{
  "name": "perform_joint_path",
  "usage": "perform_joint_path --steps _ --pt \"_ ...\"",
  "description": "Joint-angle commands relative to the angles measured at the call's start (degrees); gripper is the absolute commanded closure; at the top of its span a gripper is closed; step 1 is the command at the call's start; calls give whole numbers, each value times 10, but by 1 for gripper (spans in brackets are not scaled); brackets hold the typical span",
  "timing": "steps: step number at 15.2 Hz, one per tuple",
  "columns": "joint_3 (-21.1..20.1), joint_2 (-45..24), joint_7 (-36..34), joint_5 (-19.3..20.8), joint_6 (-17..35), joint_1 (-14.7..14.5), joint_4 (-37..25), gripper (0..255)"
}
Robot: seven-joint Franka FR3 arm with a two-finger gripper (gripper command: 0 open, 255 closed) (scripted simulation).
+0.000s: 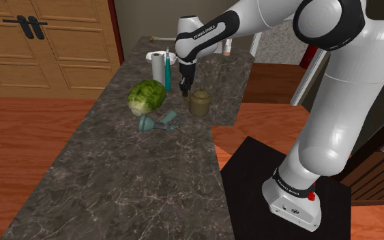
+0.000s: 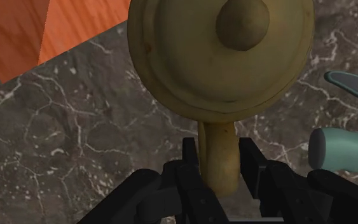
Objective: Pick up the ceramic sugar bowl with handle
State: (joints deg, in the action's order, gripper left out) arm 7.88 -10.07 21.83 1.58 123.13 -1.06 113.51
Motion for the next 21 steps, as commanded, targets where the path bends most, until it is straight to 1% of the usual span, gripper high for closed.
perform_joint_path --steps 1,8,21 --pt "0 0 0 0 1 0 1 255" --pt "0 -1 0 0 1 0 0 255" --pt "0 34 0 4 -92 -1 -58 255"
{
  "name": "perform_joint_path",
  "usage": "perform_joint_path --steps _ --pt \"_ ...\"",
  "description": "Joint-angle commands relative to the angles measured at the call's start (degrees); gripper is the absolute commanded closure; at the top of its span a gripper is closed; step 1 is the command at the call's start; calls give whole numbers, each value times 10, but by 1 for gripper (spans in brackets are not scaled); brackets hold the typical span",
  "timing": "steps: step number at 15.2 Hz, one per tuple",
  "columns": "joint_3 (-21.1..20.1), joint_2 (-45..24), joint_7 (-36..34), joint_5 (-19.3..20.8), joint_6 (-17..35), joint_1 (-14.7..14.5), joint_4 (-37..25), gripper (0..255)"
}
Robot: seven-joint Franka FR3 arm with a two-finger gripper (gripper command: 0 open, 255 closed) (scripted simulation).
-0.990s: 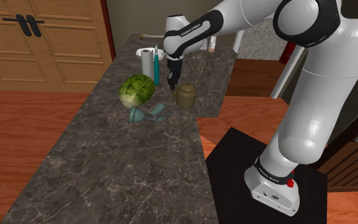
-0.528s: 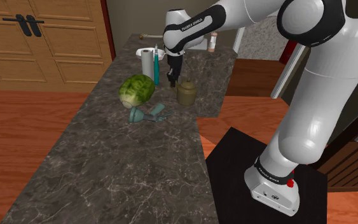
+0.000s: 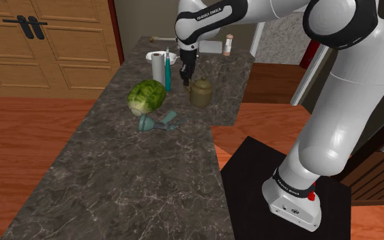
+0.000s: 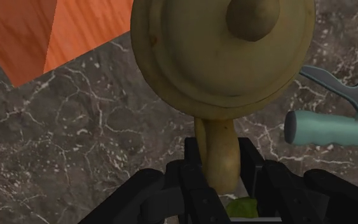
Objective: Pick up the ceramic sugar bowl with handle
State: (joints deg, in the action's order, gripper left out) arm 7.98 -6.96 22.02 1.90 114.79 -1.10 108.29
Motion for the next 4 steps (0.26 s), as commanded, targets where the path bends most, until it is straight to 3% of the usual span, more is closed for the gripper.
perform_joint_path --steps 1,4 --pt "-1 5 -1 1 -16 -1 -11 255" --pt "-1 7 -1 1 -25 -1 -18 255"
